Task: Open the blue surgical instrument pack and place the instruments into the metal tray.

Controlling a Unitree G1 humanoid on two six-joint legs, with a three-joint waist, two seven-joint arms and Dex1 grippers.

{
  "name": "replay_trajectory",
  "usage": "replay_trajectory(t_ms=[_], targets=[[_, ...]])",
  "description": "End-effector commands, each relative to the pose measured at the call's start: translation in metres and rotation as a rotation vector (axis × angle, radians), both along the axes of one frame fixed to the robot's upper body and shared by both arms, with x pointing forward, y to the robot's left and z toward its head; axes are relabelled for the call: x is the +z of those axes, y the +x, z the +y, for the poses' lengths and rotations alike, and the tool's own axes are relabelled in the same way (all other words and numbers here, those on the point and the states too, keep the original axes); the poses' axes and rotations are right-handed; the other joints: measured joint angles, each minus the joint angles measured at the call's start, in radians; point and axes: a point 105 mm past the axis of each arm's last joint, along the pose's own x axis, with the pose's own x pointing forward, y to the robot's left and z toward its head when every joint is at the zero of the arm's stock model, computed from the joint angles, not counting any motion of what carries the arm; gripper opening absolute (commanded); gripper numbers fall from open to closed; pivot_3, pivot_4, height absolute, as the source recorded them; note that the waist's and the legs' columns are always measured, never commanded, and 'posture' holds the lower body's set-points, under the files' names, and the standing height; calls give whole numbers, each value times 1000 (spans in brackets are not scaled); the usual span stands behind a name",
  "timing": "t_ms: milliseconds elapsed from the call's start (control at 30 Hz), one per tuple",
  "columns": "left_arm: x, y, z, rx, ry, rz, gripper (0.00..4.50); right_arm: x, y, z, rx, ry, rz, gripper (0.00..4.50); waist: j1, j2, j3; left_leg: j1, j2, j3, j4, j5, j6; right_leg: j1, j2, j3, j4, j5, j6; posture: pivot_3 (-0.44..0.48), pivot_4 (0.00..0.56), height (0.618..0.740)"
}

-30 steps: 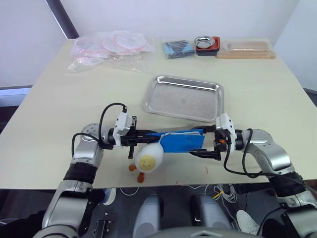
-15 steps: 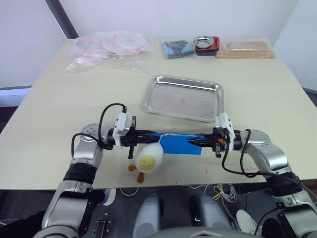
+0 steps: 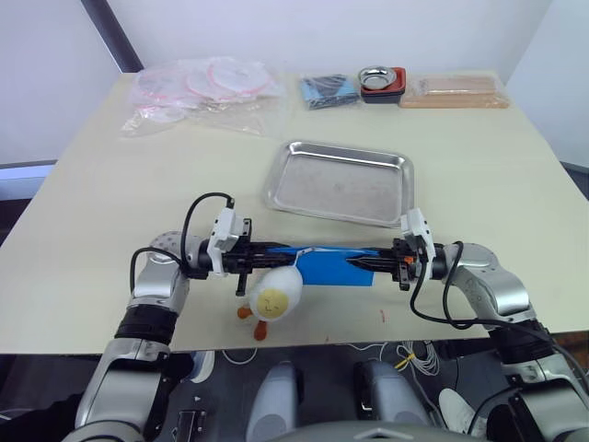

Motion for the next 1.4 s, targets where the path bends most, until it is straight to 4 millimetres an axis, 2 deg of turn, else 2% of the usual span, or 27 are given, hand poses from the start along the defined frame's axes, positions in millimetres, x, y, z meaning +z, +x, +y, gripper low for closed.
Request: replay_trajectory(t_ms=[33,167,333,567,733,933,1133,1400], targets=[[1,-1,0,-14,20,-6,2567,17,1,-1,34,22,-80,0,-1,0,0,0,0,0,0,0,0,0,0,0,0,0,0,0,150,740],[9,3,9,40,4,-26,4442,18,3,-4,41,5,-97,0,-1,0,0,0,0,0,0,0,0,0,0,0,0,0,0,0,150,740],[21,1,19,97,-33,-32,4479,20,6,-4,41,8,-103,0,-2,0,0,-1,0,0,0,0,0,-1,0,0,0,0,0,0,150,740],[33,-21,34,143,-51,-23,4479,22,11,-6,23,4,-113,0,-4,0,1,-1,1,0,0,0,0,-1,0,0,0,1,-2,0,150,740],[18,-45,47,195,-4,44,4479,22,15,-11,0,7,-122,0,-3,1,1,0,1,1,-1,0,0,-1,0,0,0,1,-2,0,150,740],[3,-63,41,211,5,102,4479,20,16,-11,-6,8,-124,0,2,1,2,0,1,0,-1,0,0,-1,-1,0,0,1,-2,0,150,740],[-13,-62,32,226,34,156,4479,19,18,-9,-14,-2,-128,0,1,1,2,0,1,1,-1,0,0,-1,-1,1,0,0,-1,0,150,740],[-17,-59,26,232,14,176,4479,18,20,-10,-27,-6,-129,0,0,1,2,0,1,1,-1,0,0,-1,0,0,0,1,-1,0,150,740]])
